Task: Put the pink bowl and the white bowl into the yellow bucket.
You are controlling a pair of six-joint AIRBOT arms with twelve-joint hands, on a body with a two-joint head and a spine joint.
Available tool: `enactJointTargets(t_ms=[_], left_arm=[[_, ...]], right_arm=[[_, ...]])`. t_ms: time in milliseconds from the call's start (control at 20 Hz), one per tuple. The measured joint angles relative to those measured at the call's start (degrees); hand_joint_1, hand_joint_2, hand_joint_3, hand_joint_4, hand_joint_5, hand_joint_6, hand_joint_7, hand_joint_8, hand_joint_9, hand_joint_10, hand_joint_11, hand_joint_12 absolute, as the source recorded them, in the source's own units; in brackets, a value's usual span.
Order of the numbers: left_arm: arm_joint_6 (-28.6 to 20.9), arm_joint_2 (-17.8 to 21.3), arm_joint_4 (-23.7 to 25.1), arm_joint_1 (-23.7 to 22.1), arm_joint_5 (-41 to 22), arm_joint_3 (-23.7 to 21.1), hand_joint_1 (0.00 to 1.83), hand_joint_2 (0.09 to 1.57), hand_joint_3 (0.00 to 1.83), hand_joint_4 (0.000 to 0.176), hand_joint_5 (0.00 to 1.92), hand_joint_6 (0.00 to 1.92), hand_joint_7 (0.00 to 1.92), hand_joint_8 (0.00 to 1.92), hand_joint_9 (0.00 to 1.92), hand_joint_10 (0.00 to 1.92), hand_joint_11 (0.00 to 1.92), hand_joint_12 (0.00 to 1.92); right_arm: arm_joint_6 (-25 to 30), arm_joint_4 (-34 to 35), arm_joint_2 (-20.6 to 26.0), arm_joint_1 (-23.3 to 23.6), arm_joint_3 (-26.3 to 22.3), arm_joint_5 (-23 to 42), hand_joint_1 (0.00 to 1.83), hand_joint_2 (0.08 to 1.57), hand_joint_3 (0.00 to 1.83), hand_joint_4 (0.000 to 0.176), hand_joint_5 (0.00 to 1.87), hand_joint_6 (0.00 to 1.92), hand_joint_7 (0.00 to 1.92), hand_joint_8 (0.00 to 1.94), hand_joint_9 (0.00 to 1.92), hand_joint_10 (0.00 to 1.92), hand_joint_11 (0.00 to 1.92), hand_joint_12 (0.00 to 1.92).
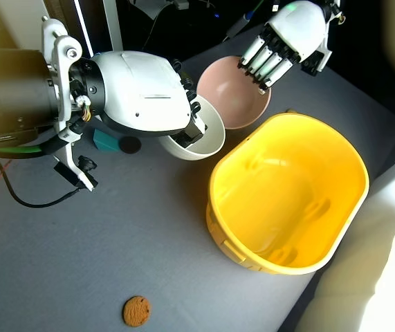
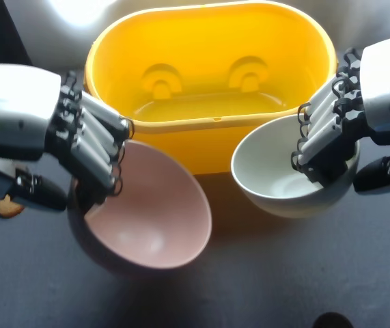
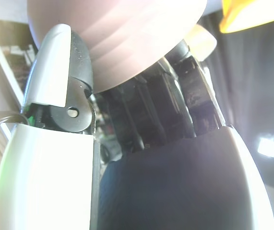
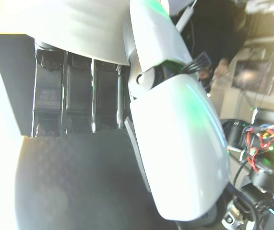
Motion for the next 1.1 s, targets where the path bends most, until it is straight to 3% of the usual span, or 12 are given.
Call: enactJointTargets(t_ms=[250, 500, 550, 650, 850, 950, 1100], left_arm=[[-2.1, -0.2, -4.2, -2.4, -1.4, 2.1, 1.36, 1.15, 0.0, 0.0, 0.85, 1.17, 0.93, 1.02, 0.78, 1.35, 0.44, 1.38], [-3.6, -0.7, -3.7, -5.1, -3.0, 3.7, 1.36, 1.15, 0.0, 0.0, 0.87, 1.12, 0.94, 1.01, 0.8, 1.35, 0.45, 1.39], [-3.8, -0.9, -3.8, -5.6, -3.3, 4.3, 1.36, 1.16, 0.0, 0.0, 0.84, 1.15, 0.92, 1.05, 0.79, 1.38, 0.43, 1.41], [-4.4, -1.2, -4.1, -6.2, -3.8, 5.6, 1.37, 1.13, 0.0, 0.0, 0.89, 1.09, 0.97, 0.95, 0.84, 1.32, 0.5, 1.38], [-5.1, -1.4, -4.3, -7.8, -4.3, 7.4, 1.35, 1.17, 0.0, 0.0, 0.82, 1.21, 0.89, 1.08, 0.76, 1.4, 0.43, 1.4], [-5.2, -2.1, -4.4, -8.8, -4.2, 7.8, 1.36, 1.16, 0.0, 0.0, 0.85, 1.16, 0.88, 1.09, 0.79, 1.37, 0.45, 1.37], [-5.2, -2.8, -4.2, -10.1, -3.2, 8.0, 1.36, 1.16, 0.0, 0.0, 0.85, 1.15, 0.9, 1.06, 0.79, 1.38, 0.45, 1.4]], right_arm=[[-5.7, 2.2, -0.7, 0.0, 0.0, -0.2, 1.36, 1.15, 0.0, 0.0, 0.76, 1.28, 0.96, 0.95, 0.89, 1.23, 0.76, 1.18], [-10.4, 5.8, -1.0, -0.1, 0.0, 1.1, 1.36, 1.15, 0.0, 0.0, 0.77, 1.27, 0.95, 0.98, 0.87, 1.26, 0.75, 1.21], [-12.8, 7.7, -1.0, -0.6, 0.0, 0.9, 1.36, 1.15, 0.0, 0.0, 0.79, 1.26, 0.95, 0.97, 0.87, 1.26, 0.74, 1.23], [-16.4, 9.9, -1.0, -1.0, 0.0, 0.2, 1.36, 1.15, 0.0, 0.0, 0.8, 1.24, 0.95, 0.96, 0.87, 1.26, 0.73, 1.23], [-22.8, 15.3, -1.4, -1.7, 0.0, -0.9, 1.37, 1.14, 0.0, 0.0, 0.82, 1.22, 0.96, 0.94, 0.88, 1.24, 0.74, 1.23], [-26.9, 18.1, -1.5, -2.3, -0.1, -1.8, 1.37, 1.15, 0.0, 0.0, 0.79, 1.24, 0.95, 0.96, 0.89, 1.24, 0.75, 1.21], [-35.4, 23.5, -1.5, -2.6, -0.3, -3.6, 1.37, 1.15, 0.0, 0.0, 0.81, 1.22, 0.94, 0.98, 0.88, 1.25, 0.74, 1.24]])
